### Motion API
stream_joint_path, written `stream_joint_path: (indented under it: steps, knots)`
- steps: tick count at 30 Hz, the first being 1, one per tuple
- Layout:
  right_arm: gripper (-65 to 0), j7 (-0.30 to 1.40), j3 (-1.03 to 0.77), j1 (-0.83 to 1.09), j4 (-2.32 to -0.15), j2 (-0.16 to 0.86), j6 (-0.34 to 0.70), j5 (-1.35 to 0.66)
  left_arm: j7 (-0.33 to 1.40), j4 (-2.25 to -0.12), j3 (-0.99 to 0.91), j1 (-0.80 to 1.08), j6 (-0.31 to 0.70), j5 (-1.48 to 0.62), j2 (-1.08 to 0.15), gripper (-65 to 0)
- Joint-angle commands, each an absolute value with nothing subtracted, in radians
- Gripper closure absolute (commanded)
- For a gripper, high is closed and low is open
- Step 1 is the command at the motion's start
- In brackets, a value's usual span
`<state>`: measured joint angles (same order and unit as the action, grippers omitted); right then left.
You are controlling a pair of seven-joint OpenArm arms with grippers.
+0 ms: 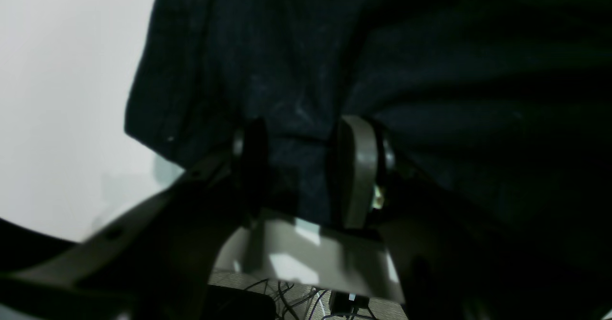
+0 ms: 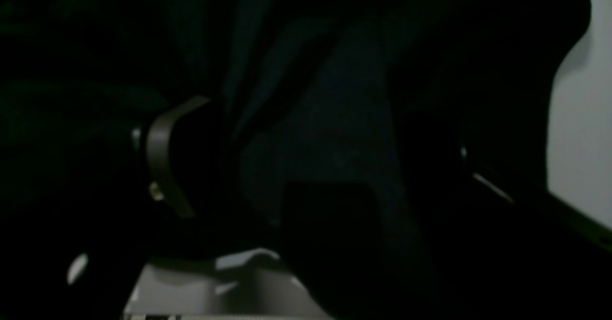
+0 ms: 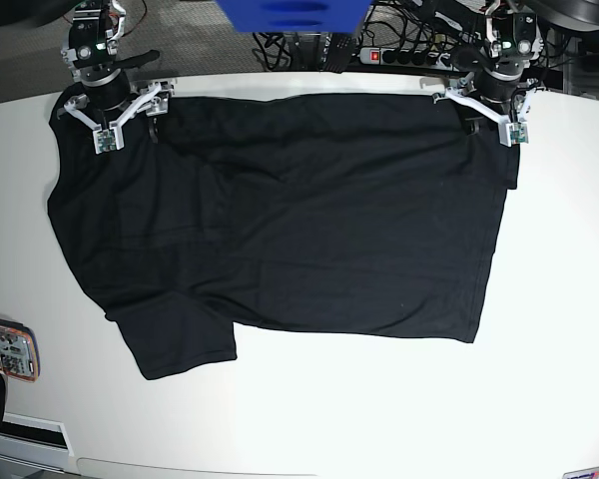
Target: Fold the T-shirt properly
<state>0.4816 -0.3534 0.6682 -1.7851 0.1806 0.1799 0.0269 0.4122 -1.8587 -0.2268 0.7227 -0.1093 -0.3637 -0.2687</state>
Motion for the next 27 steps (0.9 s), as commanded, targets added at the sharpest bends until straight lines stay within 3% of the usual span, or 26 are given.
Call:
stream_joint_path:
  steps: [1,27]
  knots:
    - [-56.1,0.516,-0.357,0.682,-1.79,0.186,0.185,0.042,0.417,-1.873,-0.228,0.734,-0.114,-0.366,-0.274,-23.7]
    - [-56.1,0.516,-0.357,0.708,-1.781,0.186,0.185,0.042,0.417,-1.899,-0.234,0.746,-0.114,-0.361,-0.28,-23.7]
